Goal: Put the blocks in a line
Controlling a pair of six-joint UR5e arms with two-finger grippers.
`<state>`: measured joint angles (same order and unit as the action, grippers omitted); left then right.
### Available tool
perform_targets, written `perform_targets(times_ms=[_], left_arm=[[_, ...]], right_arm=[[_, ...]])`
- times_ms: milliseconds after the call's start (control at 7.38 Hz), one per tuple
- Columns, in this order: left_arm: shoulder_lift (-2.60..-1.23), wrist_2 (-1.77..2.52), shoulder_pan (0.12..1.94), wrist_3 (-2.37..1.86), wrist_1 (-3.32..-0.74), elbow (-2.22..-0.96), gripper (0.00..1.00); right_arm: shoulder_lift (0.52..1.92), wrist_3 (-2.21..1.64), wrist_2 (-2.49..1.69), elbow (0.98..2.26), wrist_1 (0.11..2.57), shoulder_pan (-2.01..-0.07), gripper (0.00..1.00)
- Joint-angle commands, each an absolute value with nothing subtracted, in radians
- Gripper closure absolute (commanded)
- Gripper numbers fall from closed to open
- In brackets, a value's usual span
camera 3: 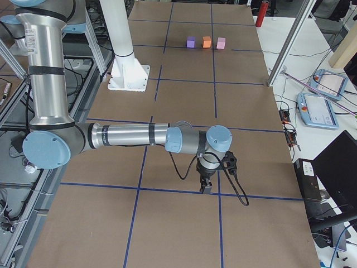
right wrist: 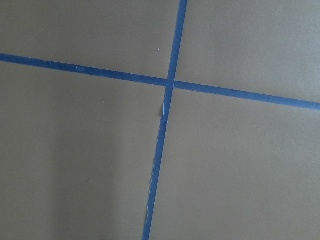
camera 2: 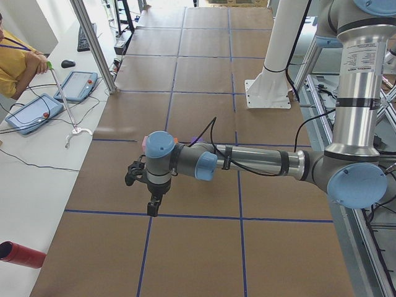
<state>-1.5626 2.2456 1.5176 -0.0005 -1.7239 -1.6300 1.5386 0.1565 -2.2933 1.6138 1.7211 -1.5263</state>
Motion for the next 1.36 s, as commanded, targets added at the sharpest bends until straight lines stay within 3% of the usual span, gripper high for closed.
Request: perform_targets(times_ms=[0, 1220], left_arm=[[-1.554, 2.292, 1.519, 0.009, -1.720, -1.626, 0.00], [-1.525, 2.286, 1.519, 0.008, -1.721, -1.644, 0.00]], right_arm=[[1.539, 0.156, -2.293, 1.614, 1.721, -1.526, 0.00], [1.539, 0.156, -2.293, 1.614, 1.721, -1.526, 0.00]])
